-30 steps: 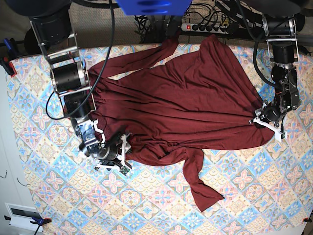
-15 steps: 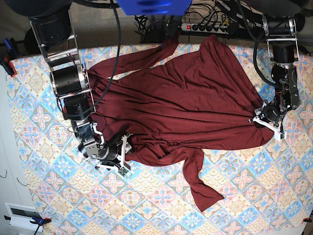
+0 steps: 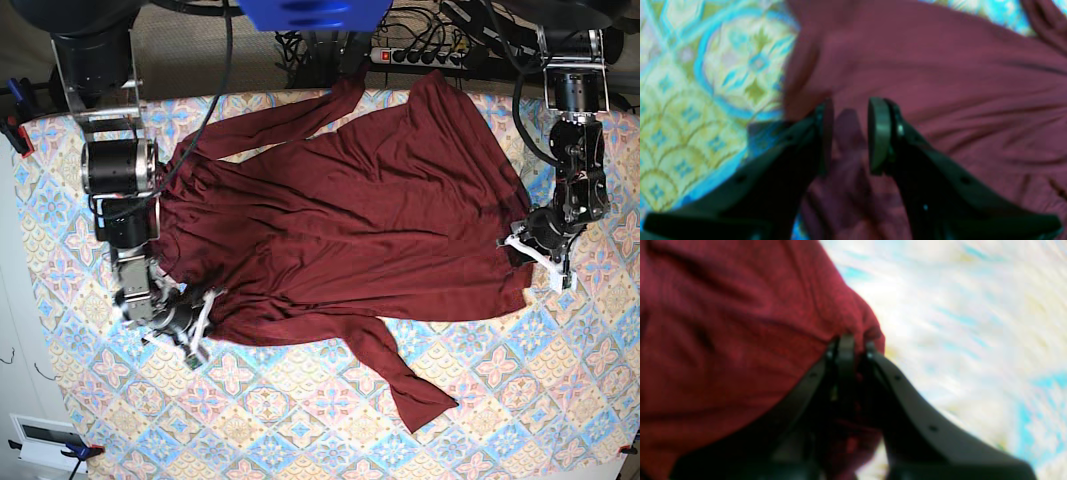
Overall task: Layout the t-shirt on the table in an organized manner, then fold the t-shirt properly
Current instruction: 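Drag the shirt side with the right gripper away from the left gripper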
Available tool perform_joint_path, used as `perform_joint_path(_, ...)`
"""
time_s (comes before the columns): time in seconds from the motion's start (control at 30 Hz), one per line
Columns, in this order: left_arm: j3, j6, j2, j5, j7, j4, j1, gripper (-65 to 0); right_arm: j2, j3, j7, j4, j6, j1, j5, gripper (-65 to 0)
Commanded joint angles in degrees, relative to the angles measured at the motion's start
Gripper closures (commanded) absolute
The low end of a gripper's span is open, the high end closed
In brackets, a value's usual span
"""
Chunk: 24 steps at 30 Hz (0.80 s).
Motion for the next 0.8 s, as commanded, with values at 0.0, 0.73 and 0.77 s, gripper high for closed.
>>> perform_joint_path(0.0,-0.39,-0.26,-1.15,-0.25,-0.94,0.88,-1.06,-18.2,0.81,2.28,1.65,1.03,-0.44,3.50,0.86,-0.7)
perform_joint_path(0.73,0.05,-0.35,-0.89,-0.25,-0.85,11.52,5.88,-18.5,5.90,5.71,0.86,3.40,-24.08,0.87,0.77,-39.9)
perform_joint_path(0.77,0.05,-0.35,-0.89,-0.25,-0.85,11.87,6.50,-18.5,5.90,5.71,-0.11,5.42,-24.08,0.43,0.77,-39.9)
